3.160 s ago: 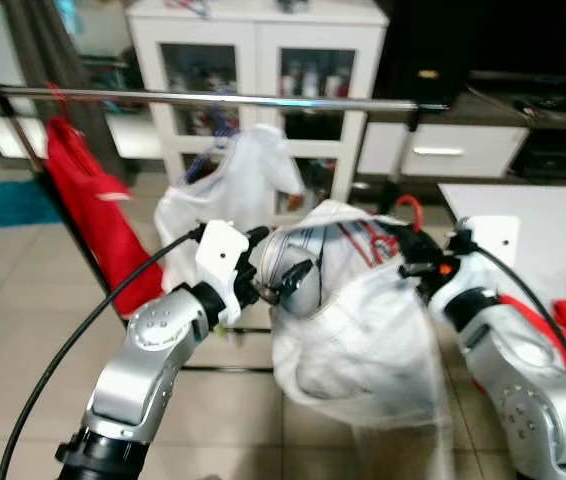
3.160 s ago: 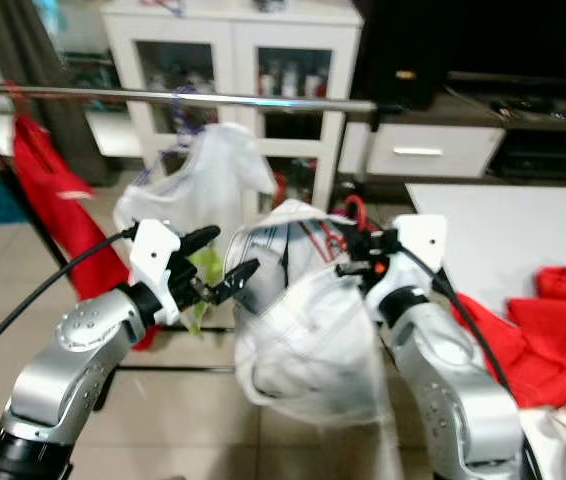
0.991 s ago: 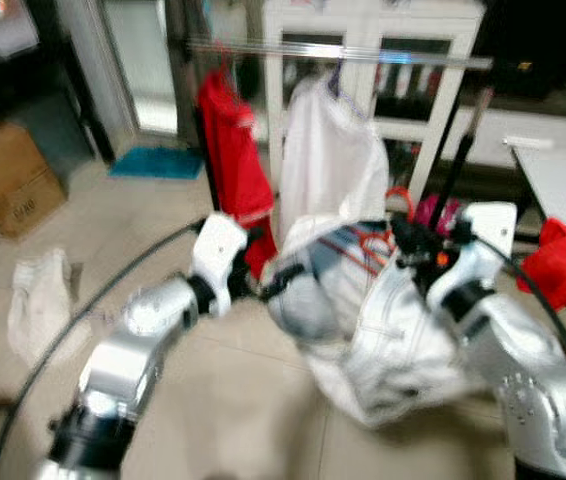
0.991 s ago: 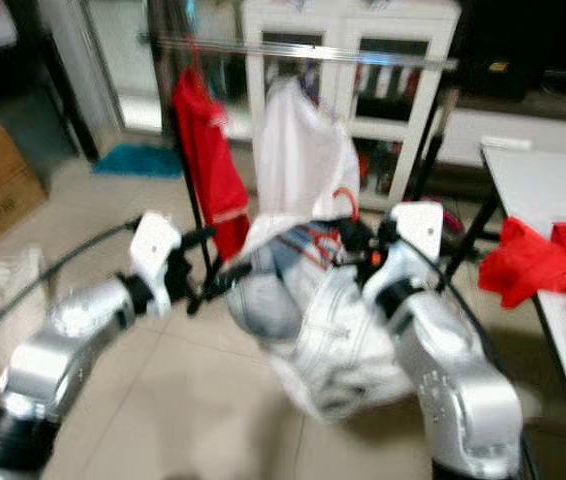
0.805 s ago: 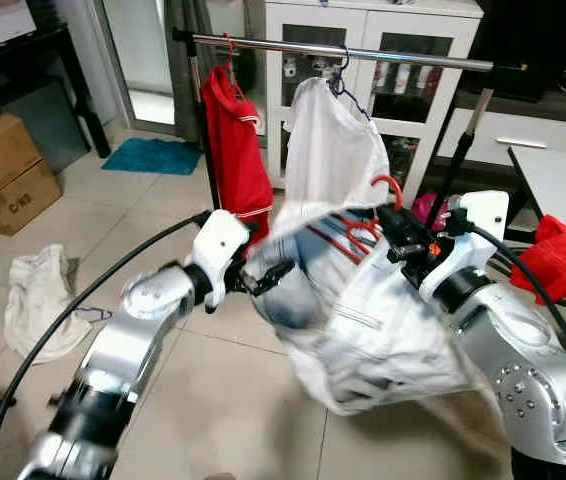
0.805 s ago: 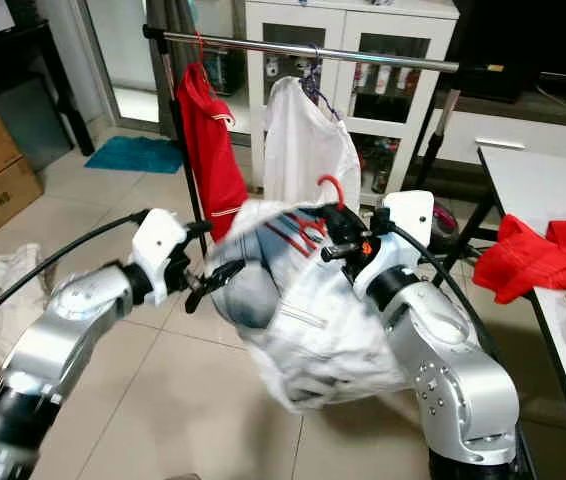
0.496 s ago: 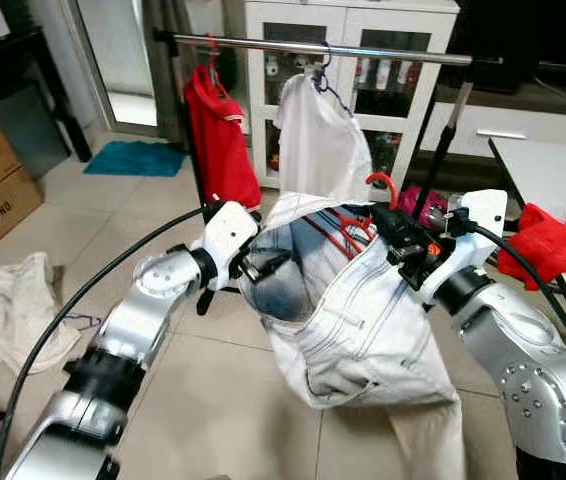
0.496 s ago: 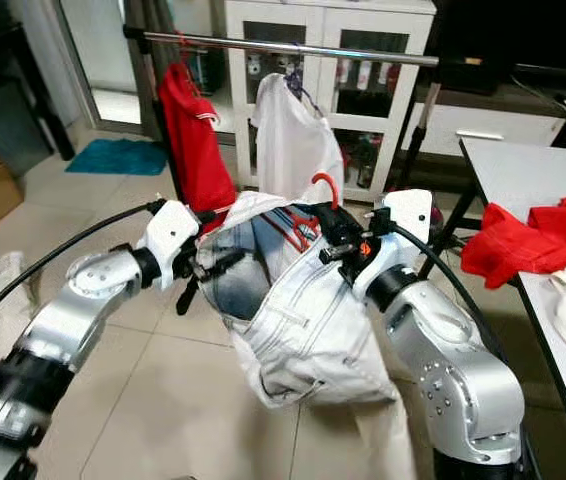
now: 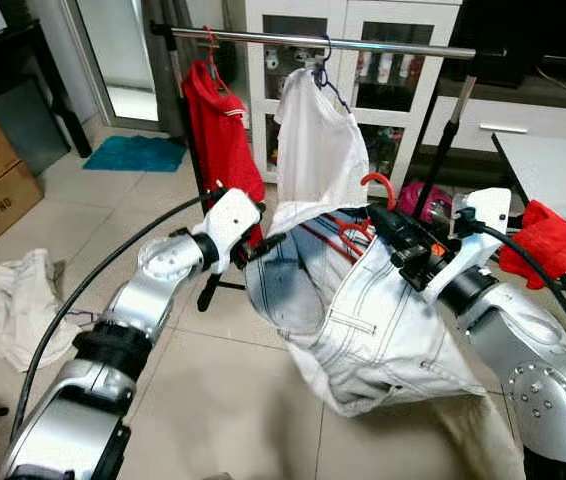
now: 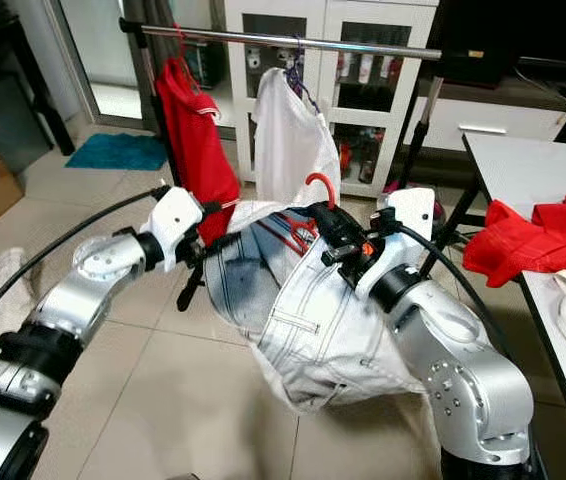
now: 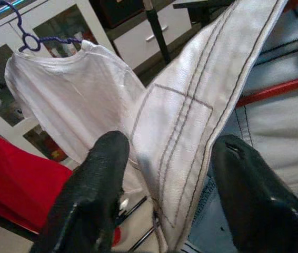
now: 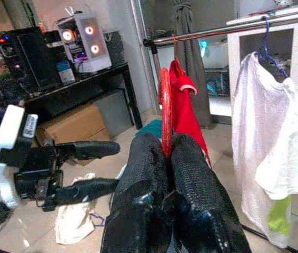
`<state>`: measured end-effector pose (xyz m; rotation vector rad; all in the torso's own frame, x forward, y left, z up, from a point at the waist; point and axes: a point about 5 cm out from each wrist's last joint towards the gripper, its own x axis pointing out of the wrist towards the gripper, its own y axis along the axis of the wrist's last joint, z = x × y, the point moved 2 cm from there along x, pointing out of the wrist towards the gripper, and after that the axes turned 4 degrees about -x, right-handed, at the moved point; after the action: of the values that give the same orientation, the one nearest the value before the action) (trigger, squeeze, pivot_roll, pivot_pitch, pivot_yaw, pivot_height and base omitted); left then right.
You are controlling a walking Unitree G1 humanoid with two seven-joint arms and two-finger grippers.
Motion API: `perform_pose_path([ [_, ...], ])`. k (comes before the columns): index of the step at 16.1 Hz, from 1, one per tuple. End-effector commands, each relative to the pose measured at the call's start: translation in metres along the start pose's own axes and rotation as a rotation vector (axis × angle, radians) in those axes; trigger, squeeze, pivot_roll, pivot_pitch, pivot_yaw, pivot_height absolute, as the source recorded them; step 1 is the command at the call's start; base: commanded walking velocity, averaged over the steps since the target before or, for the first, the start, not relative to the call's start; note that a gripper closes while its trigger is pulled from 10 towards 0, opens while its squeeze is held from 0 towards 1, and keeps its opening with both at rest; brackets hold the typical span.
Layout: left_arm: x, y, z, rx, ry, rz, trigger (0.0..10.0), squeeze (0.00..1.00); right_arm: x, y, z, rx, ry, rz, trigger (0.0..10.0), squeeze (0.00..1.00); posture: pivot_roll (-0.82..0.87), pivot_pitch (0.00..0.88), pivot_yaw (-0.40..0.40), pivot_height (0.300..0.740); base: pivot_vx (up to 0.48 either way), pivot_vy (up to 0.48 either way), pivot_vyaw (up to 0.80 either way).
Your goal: Hang hanger
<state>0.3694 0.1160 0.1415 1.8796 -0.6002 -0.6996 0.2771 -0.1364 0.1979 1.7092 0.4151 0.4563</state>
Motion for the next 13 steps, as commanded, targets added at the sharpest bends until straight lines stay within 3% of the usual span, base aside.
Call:
perform_pose_path([
  [1, 0.001, -0.001, -0.003, 0.002, 0.006, -0.005, 0.0, 0.0, 0.0, 0.02, -0.006, -0.009, 0.045, 0.083, 1.3, 0.0, -0.05, 0.0, 0.024, 0.74, 0.0, 0.0, 0.0],
  [2, 0.001, -0.002, -0.003, -0.001, 0.005, -0.005, 0.0, 0.0, 0.0, 0.02, -0.006, -0.002, 0.045, 0.087, 1.3, 0.0, -0.05, 0.0, 0.024, 0.74, 0.0, 0.0, 0.0],
  [4, 0.004, -0.001, 0.0, -0.015, -0.014, 0.01, 0.0, 0.0, 0.0, 0.024, -0.006, 0.01, 0.052, 0.104, 0.0, 0.0, -0.05, 0.0, 0.023, 0.74, 0.0, 0.0, 0.0],
  [8, 0.005, 0.002, -0.007, 0.007, 0.012, 0.022, 0.0, 0.0, 0.002, 0.034, -0.007, 0.053, 0.048, 0.176, 0.0, 0.0, -0.04, 0.0, 0.023, 0.74, 0.0, 0.0, 0.0],
  [13, 0.001, 0.002, -0.021, 0.025, 0.058, 0.01, 0.0, 0.0, 0.005, 0.034, -0.004, 0.036, 0.033, 0.17, 0.0, 0.0, -0.04, 0.0, 0.024, 0.74, 0.0, 0.0, 0.0],
])
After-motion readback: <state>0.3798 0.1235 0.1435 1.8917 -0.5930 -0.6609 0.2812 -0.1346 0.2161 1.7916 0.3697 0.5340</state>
